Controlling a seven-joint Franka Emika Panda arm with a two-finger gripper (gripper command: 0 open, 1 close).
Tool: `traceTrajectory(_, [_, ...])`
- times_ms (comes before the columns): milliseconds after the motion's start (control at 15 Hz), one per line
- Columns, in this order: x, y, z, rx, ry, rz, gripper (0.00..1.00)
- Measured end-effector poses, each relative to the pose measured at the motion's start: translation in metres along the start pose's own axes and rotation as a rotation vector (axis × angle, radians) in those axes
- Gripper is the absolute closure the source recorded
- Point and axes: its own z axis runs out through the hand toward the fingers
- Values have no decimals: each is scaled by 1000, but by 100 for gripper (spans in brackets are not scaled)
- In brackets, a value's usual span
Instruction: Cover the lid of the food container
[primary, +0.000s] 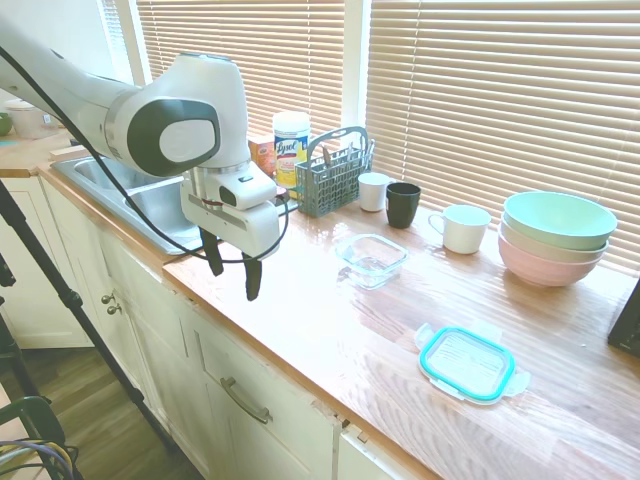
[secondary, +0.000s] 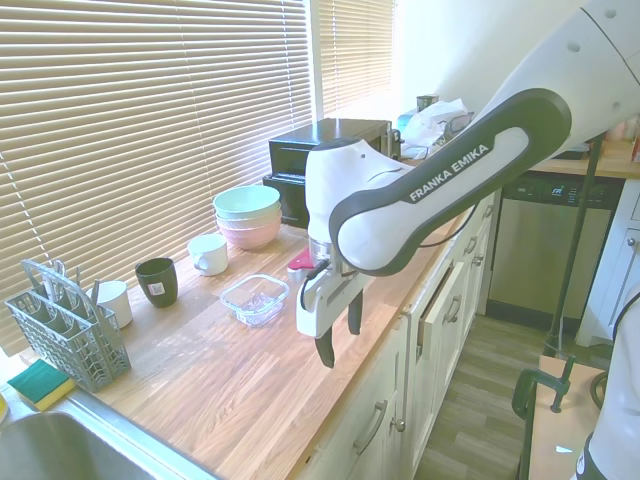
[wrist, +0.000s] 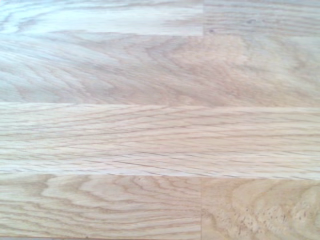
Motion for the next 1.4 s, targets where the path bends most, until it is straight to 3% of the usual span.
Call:
traceTrajectory(533, [39, 30, -3, 25, -26, 12, 0])
traceTrajectory(1067, [170, 98, -18, 71, -56, 63, 0])
traceTrajectory(1400, [245, 133, 0, 64, -54, 80, 0])
